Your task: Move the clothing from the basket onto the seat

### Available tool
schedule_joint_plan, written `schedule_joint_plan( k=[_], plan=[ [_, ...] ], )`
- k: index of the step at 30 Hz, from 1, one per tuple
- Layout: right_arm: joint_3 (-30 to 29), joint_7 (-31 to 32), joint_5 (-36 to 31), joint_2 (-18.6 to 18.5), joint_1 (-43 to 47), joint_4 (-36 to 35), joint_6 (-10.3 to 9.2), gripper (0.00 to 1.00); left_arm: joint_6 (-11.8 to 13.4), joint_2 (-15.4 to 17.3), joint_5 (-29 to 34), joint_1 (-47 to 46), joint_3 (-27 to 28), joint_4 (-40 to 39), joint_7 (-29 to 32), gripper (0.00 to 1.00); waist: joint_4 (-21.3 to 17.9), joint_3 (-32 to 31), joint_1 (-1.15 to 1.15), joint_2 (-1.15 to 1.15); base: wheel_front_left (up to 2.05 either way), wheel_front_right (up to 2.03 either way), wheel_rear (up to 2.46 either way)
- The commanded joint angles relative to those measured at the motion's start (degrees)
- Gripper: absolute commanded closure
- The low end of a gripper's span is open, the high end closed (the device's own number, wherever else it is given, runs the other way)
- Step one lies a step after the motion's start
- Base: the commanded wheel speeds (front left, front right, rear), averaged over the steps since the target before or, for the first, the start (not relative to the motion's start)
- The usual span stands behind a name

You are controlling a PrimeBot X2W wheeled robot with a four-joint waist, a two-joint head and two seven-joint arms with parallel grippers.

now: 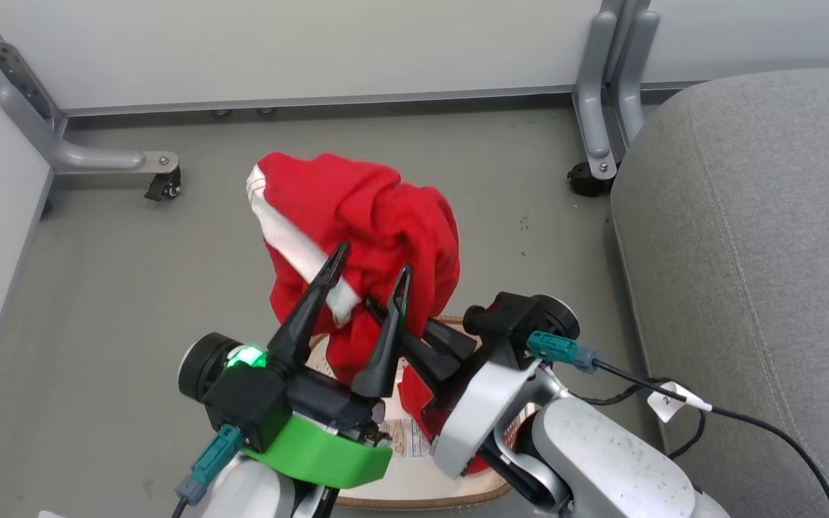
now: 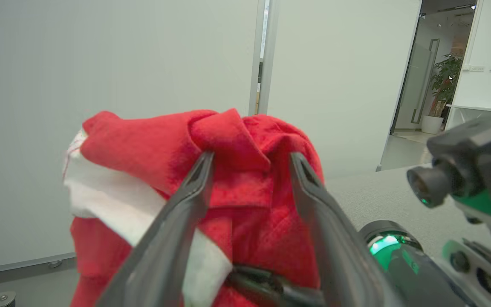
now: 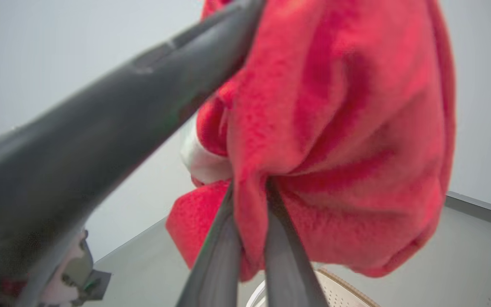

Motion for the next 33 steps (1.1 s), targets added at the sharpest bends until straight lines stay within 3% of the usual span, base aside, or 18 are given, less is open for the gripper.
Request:
schedule_joint_plan(
  k=[1, 11, 21, 33],
  plan=[
    [-0.5, -0.6, -0.4, -0.3, -0.8, -0.2, 0.00, 1.00, -0.2, 0.7, -0.2, -0.4, -0.1, 0.1, 0.0, 0.00, 0.1, -0.1, 0.00, 0.00, 0.00, 0.00, 0.00],
    [-2.7, -1.0, -3.0, -0.8, 0.0, 0.4, 0.00, 1.00, -0.2, 5.3, 1.8, 3.4, -2.3, -2.3, 5.0, 0.00, 0.7, -0.1, 0.00, 0.00, 0.00, 0.00, 0.00],
    [-4.4, -0.7, -4.0, -1.4, 0.9, 1.4, 0.00, 1.00, -0.2, 9.6, -0.6, 6.1, -7.1, -3.4, 10.5, 0.00, 1.2, 0.0, 0.00, 0.00, 0.00, 0.00, 0.00],
    [-6.5, -1.4, -4.6, -1.6, 1.2, 2.8, 0.00, 1.00, 1.0, 11.1, -1.0, 6.4, -7.3, -3.1, 12.0, 0.00, -0.3, 1.1, 0.00, 0.00, 0.00, 0.00, 0.00]
  ],
)
